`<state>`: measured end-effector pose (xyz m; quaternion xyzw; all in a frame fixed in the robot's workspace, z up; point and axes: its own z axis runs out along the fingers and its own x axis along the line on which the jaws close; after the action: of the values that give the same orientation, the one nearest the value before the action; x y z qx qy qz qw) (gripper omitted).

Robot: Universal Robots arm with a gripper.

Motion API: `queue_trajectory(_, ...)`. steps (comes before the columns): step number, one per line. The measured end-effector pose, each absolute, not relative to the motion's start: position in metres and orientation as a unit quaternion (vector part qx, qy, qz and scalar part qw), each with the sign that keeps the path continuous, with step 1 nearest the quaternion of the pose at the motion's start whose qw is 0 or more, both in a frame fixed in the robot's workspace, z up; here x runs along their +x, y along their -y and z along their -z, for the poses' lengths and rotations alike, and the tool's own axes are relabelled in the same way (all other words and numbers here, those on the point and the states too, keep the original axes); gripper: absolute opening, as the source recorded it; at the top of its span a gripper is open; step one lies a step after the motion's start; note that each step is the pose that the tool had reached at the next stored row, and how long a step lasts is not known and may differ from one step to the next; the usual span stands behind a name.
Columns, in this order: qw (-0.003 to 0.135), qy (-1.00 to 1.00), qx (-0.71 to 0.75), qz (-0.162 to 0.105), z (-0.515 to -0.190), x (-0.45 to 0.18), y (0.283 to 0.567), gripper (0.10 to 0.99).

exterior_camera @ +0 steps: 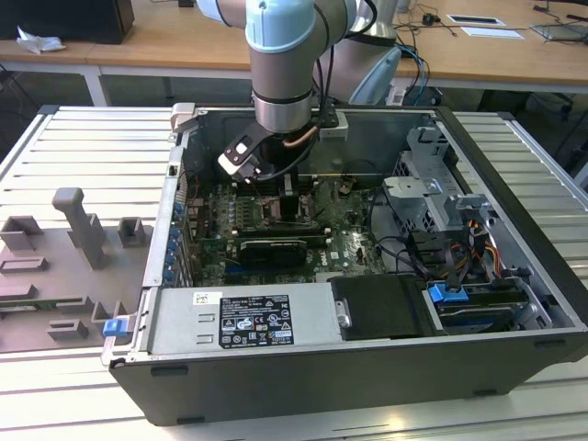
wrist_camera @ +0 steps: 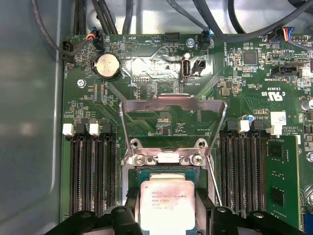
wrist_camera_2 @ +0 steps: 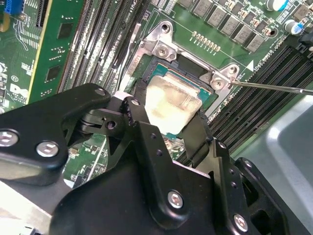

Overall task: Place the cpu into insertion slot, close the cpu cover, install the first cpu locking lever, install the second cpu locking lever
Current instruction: 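Place the cpu into insertion slot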

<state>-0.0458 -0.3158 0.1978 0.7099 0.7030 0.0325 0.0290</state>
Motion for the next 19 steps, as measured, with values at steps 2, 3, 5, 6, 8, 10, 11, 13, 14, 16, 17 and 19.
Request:
queue_trajectory(2, 0.029, -0.703, 0.710, -0.032, -0.198, -0.046, 0.316, 0.612)
queue_trajectory(3, 0.029, -0.703, 0.710, -0.032, -0.199, -0.046, 0.316, 0.612)
queue_trajectory(5, 0.029, -0.703, 0.710, -0.032, -0.201, -0.046, 0.316, 0.612)
queue_trajectory(6, 0.029, -0.703, 0.710, -0.032, -0.202, -0.046, 0.316, 0.612)
queue_trajectory(8, 0.029, -0.703, 0.710, -0.032, -0.206, -0.046, 0.316, 0.612)
queue_trajectory(10, 0.029, -0.703, 0.710, -0.032, -0.208, -0.046, 0.316, 0.612)
queue_trajectory(11, 0.029, -0.703, 0.710, -0.032, -0.209, -0.046, 0.316, 0.612)
queue_trajectory(13, 0.029, -0.703, 0.710, -0.032, -0.212, -0.046, 0.316, 0.612)
queue_trajectory(14, 0.029, -0.703, 0.710, -0.032, -0.213, -0.046, 0.316, 0.612)
queue_trajectory(16, 0.029, -0.703, 0.710, -0.032, -0.213, -0.046, 0.316, 0.612)
queue_trajectory(17, 0.029, -0.703, 0.710, -0.032, -0.214, -0.046, 0.316, 0.600)
queue_trajectory(19, 0.029, -0.703, 0.710, -0.032, -0.216, -0.046, 0.316, 0.467)
